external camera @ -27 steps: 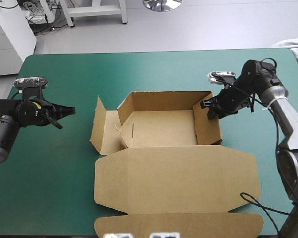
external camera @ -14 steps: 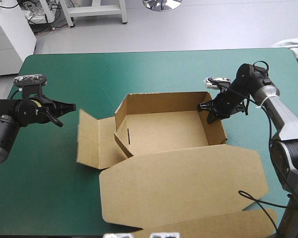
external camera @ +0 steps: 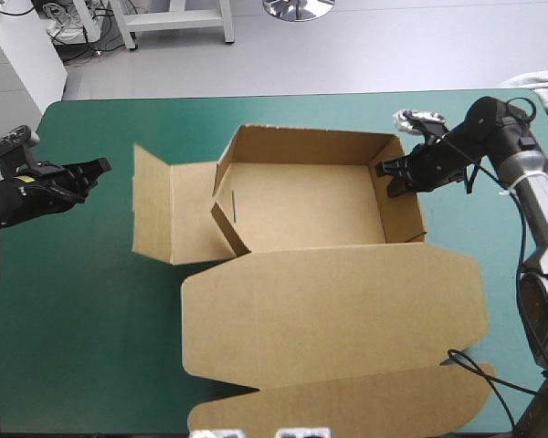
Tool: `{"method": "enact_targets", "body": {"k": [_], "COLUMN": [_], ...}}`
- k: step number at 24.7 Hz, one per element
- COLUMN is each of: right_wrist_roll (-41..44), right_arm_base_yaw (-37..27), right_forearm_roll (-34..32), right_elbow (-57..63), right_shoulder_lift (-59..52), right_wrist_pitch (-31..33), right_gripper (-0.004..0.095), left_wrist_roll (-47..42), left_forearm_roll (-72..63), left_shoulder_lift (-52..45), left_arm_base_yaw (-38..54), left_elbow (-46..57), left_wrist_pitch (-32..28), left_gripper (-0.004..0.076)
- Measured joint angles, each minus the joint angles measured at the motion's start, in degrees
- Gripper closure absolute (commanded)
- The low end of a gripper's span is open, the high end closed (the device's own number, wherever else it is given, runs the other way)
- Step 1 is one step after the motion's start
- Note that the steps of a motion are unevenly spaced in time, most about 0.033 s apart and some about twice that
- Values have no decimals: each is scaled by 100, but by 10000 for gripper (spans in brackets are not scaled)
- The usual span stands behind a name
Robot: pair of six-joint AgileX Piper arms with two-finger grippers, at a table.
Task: Fold the box
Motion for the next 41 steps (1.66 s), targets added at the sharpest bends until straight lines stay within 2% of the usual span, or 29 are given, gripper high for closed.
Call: {"method": "enact_targets", "body": {"k": [4, 11, 17, 24, 28, 34, 41], "right_wrist_roll": [-41, -102, -44, 2, 211, 304, 443], "right_arm_base_yaw": [-130, -142, -77, 439, 594, 688, 1090], "right_forearm_roll": [246, 631, 724, 632, 300, 198, -138], "right_elbow": [-457, -1137, -1341, -1341, -1341, -1341, -1341], "right_shoulder_lift": [-255, -403, -409, -404, -404, -404, -399], "right_wrist_pitch": [13, 112, 78, -362, -515, -652, -920], "right_gripper": [921, 921, 921, 921, 921, 921, 921], "left_wrist_roll": [1183, 2297, 2951, 2999, 2999, 2999, 3004], "left_forearm_roll": [-1831, -3749, -5197, -5283, -4984, -4869, -4832], "left_shoulder_lift": [136, 332, 332, 156, -79, -266, -265], "left_arm_base_yaw": [527, 614, 620, 620, 620, 615, 615], "left_elbow": [0, 0, 0, 0, 0, 0, 0], "left_wrist_pitch": [428, 1000, 2149, 2652, 2689, 2721, 2734], "left_gripper": [731, 731, 734, 734, 734, 734, 734]}}
